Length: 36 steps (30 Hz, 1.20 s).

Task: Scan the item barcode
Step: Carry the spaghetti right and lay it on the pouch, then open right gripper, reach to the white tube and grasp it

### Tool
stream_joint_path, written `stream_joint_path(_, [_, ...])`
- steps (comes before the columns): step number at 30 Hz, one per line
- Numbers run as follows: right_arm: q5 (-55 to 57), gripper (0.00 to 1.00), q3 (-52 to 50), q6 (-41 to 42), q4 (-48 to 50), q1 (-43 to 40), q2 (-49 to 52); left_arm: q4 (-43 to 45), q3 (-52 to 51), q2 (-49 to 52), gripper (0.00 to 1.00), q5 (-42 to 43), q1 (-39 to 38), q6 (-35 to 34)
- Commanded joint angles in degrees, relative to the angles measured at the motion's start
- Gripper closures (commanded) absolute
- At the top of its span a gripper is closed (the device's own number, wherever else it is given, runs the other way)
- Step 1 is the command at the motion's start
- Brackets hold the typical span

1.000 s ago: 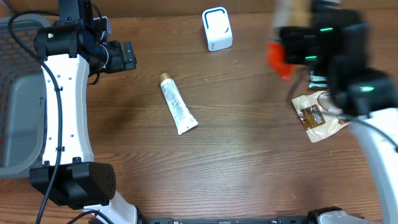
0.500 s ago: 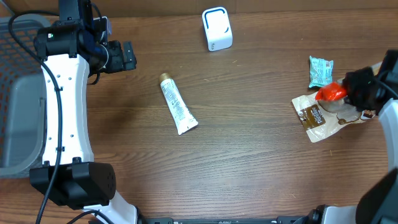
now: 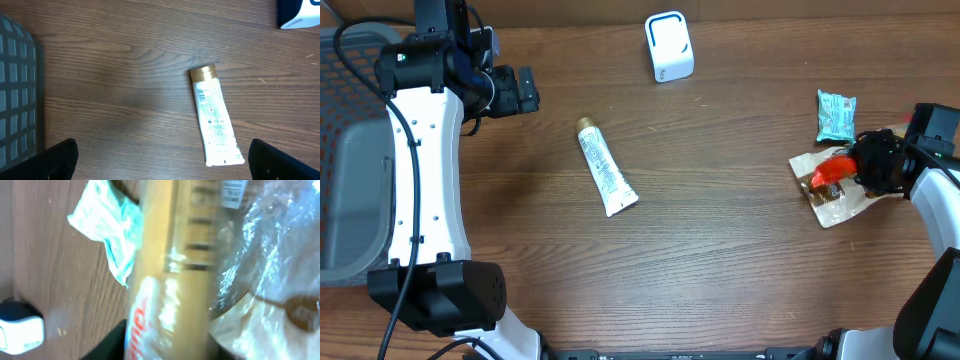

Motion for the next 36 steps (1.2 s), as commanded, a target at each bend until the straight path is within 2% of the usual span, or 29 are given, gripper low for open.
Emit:
stream_joint_path(1, [-0.5,0.55,4.9,-4.5,-1.9,-0.2,-2.1,0.0,0.6,-0.2,0.00,0.0,-0.4,0.9])
stream_joint_path(5, [-2.7,0.48,10.2,-7.8,-9.5,-0.1,-3.3,0.0,0.6,-0.2,0.00,0.0,-0.4,0.9])
stream_joint_path(9, [-11.3,0.47,15.8,-12.0,-16.7,0.2,-5.0,0.0,0.6,-0.2,0.00,0.0,-0.4,0.9])
stream_joint_path(15, [-28.3,0.45,17.1,-13.3,-14.4,6.3,-6.3,0.0,0.6,-0.2,0.01,0.0,-0.4,0.9])
stream_joint_path(17, [-28.4,0.46,17.1,-13.6,-11.7,10.5,-6.0,0.0,0.6,-0.2,0.00,0.0,-0.4,0.9])
stream_joint_path(21, [-25.3,0.55,17.1,-13.6,-4.5,22.1,-4.0,0.0,0.6,-0.2,0.00,0.0,-0.4,0.9])
stream_joint_path(26, [-19.9,0.56,17.1,-14.6,3.5,35.9,2.9,0.0,0.6,-0.2,0.00,0.0,-0.4,0.9])
stream_joint_path(30, [-19.9,0.55,19.1,-15.9,8.9,42.2,11.2,0.0,0.6,-0.2,0.01,0.0,-0.4,0.9])
stream_joint_path(33, [-19.9,0.55,24.6,-17.5,7.5,45.1,18.6,0.0,0.6,-0.2,0.00,0.0,-0.4,0.9])
stream_joint_path(36, [-19.2,0.55,32.9,-22.2,1.6,47.4,26.1,0.0,0.6,-0.2,0.00,0.0,-0.4,0.9])
